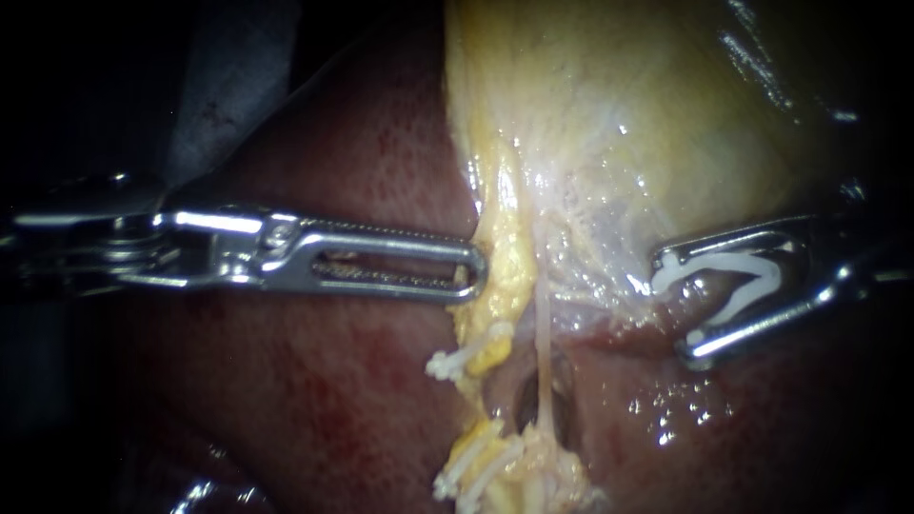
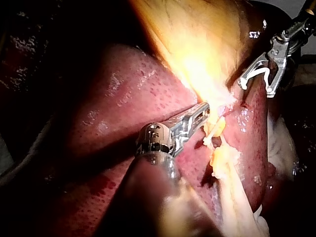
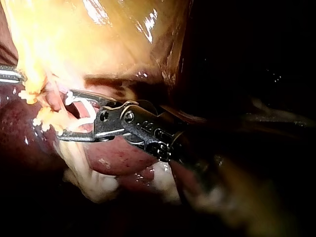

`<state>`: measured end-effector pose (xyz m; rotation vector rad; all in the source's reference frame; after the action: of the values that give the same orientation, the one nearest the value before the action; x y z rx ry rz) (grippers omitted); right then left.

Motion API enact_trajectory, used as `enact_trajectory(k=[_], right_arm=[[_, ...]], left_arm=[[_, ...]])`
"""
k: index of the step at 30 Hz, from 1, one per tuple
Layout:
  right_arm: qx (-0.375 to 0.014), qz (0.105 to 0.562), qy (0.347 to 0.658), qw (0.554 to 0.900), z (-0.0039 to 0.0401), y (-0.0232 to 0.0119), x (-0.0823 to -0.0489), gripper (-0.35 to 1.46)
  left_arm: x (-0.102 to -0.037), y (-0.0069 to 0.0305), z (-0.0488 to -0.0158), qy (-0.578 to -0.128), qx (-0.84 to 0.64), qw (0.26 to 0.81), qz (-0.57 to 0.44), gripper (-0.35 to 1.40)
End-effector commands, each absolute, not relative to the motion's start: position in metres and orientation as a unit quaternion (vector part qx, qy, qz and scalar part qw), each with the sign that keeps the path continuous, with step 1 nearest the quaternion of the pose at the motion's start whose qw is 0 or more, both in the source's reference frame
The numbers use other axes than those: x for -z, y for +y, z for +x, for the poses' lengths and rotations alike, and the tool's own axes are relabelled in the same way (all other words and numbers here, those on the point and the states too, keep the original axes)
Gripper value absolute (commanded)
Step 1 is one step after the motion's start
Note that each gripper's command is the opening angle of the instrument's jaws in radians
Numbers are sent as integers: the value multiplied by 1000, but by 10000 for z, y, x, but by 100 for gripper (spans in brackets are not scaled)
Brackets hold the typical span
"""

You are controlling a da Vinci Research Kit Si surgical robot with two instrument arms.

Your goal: Clipping first clip right tube

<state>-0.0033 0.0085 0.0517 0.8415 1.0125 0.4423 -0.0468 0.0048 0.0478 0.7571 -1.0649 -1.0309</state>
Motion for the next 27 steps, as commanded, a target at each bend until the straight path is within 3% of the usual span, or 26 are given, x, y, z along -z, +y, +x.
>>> enact_trajectory(k=[1,27], right_arm=[[-204,388,467,768,-33,84,-517,55],[-199,417,452,763,-4,38,-553,53]], left_arm=[[-478,48,-468,-473,458,673,336,-35],[-437,72,-420,-471,470,664,339,-35]])
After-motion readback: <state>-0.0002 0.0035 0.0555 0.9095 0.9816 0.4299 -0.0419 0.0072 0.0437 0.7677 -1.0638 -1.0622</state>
